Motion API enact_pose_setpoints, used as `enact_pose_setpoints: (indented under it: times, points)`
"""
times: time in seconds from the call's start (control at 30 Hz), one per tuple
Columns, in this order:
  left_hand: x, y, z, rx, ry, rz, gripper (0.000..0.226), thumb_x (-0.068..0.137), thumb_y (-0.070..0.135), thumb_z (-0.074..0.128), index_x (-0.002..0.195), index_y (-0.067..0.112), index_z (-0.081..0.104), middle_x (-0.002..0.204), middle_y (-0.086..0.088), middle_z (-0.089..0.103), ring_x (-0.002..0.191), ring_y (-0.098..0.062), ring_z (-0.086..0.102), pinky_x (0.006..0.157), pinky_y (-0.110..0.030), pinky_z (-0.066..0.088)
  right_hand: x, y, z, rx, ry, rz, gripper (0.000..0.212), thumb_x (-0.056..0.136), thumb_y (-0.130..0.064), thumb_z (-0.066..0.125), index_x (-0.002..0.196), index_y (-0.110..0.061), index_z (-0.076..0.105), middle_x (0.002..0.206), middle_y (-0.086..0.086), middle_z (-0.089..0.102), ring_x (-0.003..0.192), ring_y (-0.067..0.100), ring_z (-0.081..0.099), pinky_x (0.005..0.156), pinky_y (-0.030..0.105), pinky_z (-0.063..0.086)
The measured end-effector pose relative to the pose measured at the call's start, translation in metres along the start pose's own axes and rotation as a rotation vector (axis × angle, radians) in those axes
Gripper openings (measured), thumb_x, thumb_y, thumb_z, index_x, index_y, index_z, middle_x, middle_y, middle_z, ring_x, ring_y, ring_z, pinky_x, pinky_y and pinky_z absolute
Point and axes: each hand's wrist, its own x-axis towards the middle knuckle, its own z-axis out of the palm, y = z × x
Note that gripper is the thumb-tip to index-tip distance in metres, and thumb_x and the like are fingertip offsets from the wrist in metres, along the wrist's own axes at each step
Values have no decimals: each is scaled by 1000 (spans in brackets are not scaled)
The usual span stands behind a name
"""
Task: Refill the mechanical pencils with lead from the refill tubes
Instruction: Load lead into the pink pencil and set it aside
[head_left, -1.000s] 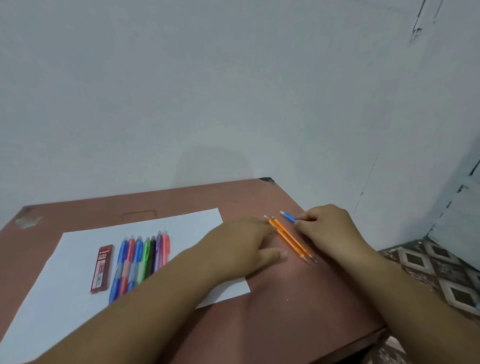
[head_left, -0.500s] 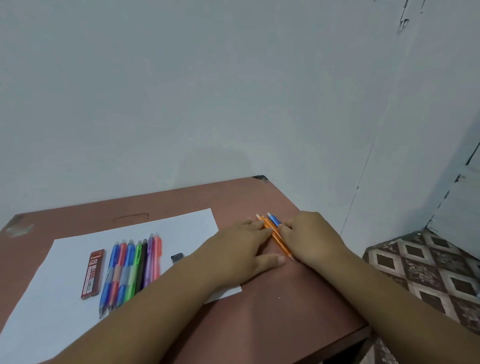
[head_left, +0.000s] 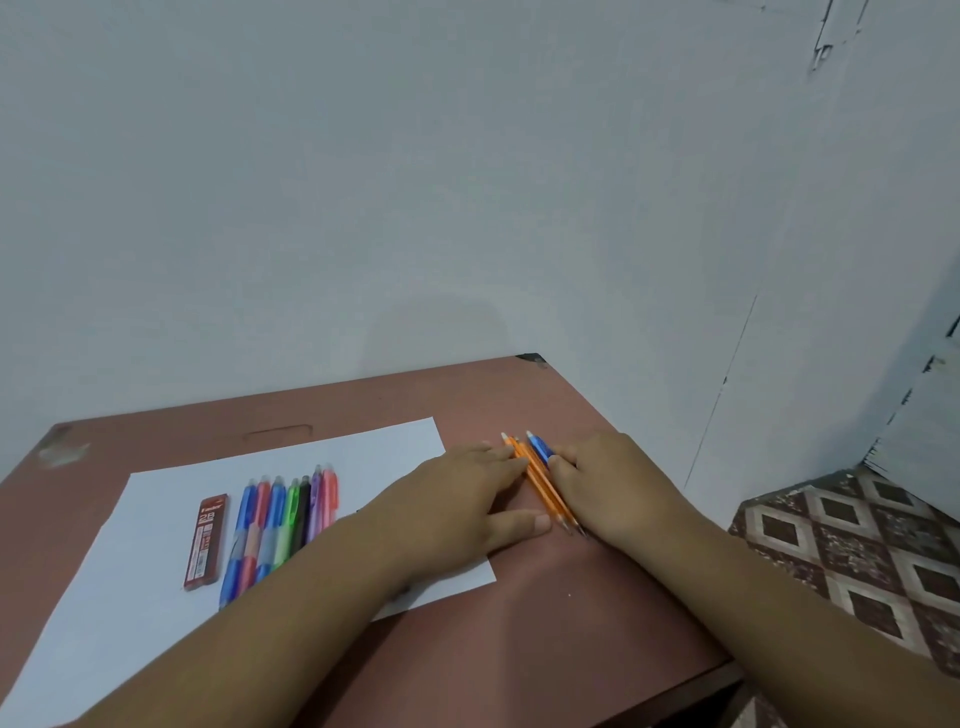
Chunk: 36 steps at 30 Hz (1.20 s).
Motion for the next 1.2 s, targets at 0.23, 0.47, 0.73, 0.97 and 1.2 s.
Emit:
enact_pose_setpoints:
  times: [0.23,0.47,0.73,0.97,1.2]
  points:
    - [-12,-1,-11,-6,-2,-18,61,97,62,44,151,34,39,160,16,32,147,-4,22,106,-17,17,0,-1,3,-26,-2,62,34,106,-31,43,82,-19,63,77,2,61,68,13,61,59,21,40]
    - [-29,-13,-17,-7,-26,-95,61,95,65,43,147,35,44,156,16,38,144,-1,27,105,-19,21,-1,0,1,-34,2,63,40,107,-32,40,71,-22,55,74,1,60,68,13,60,57,20,38]
    - [-67,-41,-30,-15,-14,-181,67,91,70,45,151,43,35,159,29,21,147,8,11,120,-24,14,-16,-25,-6,-126,72,-171,37,106,-36,33,110,-22,67,97,-6,56,91,17,56,83,34,50]
    - [-129,-89,-46,-4,117,-314,71,81,78,39,146,49,41,150,35,26,132,16,14,115,-21,19,-17,-68,-1,23,-28,-428,31,102,-41,48,130,-40,62,98,-26,48,109,3,52,96,30,42]
    - [-170,-113,-46,-58,131,-402,71,75,88,37,138,55,47,143,43,26,129,12,30,102,-21,34,-3,-116,-2,102,-305,-583,72,85,-61,70,149,-47,39,150,-26,38,141,2,21,114,33,29]
